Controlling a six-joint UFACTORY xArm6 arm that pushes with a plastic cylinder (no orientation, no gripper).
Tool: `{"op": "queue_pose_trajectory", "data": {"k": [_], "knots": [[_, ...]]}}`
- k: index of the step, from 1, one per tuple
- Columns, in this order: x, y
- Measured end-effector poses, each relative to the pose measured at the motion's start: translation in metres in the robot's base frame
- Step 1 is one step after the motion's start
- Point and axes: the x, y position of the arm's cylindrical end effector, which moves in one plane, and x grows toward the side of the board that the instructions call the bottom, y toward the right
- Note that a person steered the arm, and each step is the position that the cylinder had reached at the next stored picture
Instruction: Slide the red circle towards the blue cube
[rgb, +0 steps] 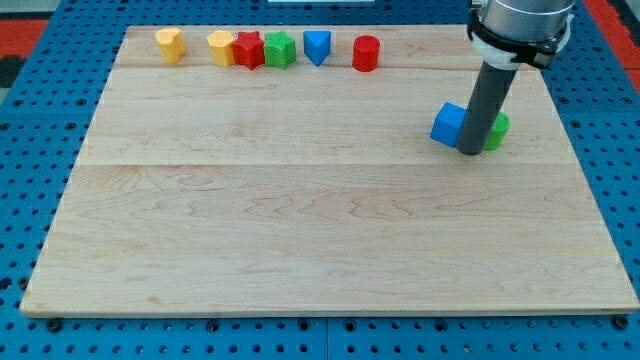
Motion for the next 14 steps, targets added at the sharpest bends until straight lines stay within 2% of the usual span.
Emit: {"op": "queue_pose_trajectory", "data": {"k": [1, 2, 3, 4, 5, 6, 7, 8, 11, 13, 14], "knots": [[0.017, -0.003], [-0.016, -0.084], [-0.076, -0.096], [-0.102, 0.005], [-0.188, -0.009], [-0.211, -0.091], [-0.167, -0.156], [-0.117, -0.152], [-0.142, -0.159], [-0.117, -0.137], [-0.141, -0.135]]}}
